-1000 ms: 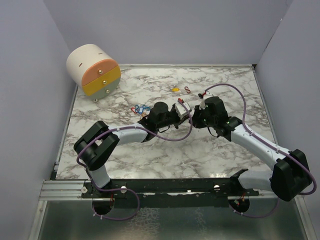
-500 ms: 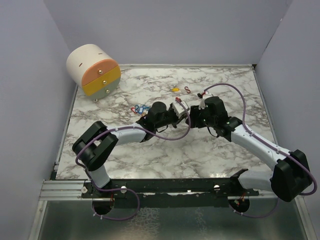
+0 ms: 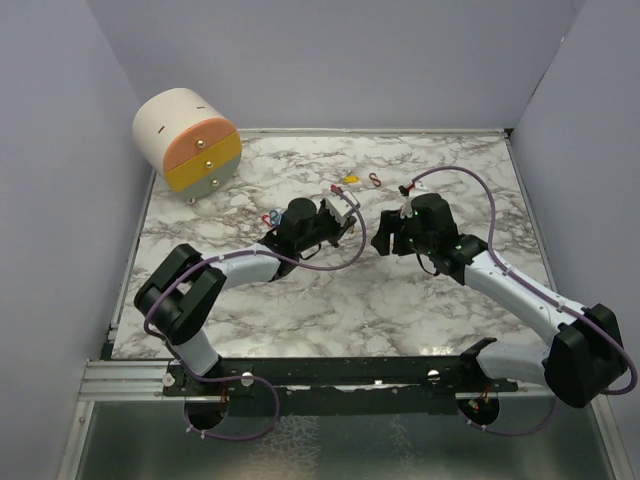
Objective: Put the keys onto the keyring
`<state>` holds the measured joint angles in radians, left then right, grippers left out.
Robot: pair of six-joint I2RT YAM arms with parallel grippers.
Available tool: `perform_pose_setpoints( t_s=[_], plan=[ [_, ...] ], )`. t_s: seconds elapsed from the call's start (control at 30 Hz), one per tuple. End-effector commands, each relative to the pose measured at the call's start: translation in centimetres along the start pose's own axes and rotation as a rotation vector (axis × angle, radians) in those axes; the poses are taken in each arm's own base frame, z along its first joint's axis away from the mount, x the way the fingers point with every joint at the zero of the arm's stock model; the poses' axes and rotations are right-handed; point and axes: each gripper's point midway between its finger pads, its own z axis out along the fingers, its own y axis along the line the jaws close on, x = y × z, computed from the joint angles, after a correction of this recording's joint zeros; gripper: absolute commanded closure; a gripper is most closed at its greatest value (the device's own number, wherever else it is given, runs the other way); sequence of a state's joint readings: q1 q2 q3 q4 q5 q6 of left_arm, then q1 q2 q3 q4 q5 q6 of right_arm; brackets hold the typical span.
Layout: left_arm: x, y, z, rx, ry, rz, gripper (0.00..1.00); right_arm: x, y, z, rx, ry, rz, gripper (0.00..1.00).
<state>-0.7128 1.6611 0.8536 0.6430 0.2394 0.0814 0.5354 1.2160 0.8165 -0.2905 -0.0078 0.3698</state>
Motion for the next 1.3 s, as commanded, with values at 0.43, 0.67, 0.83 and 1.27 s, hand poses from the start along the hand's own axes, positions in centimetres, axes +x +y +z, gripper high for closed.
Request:
perform_pose_setpoints(
  t_s=[0.43,0.67,0.83,1.27],
  plan=[
    [4.3,9.2,-4.8,-0.390,0.063,-0.258,1.00,0.4,-1.8,1.5,0.091,-0.009,-0.008,0.36],
    [5.2,11.5,-5.9,-0.486,0.079,-0.316,0.34,0.1,-2.3,1.8,0.123,-0.027,0.006,0.36],
    [4.3,11.3,-6.3,-0.486,0.052,-0.341,0.10,-0.5,-3.0,2.5,0.170,-0.049,0.023,0.35],
    [1.9,8.8,-5.5,-0.359,-0.063,-0.518,0.01,-6.0,-5.5,11.3,0.295,-0.032,-0.022,0.32]
  ],
)
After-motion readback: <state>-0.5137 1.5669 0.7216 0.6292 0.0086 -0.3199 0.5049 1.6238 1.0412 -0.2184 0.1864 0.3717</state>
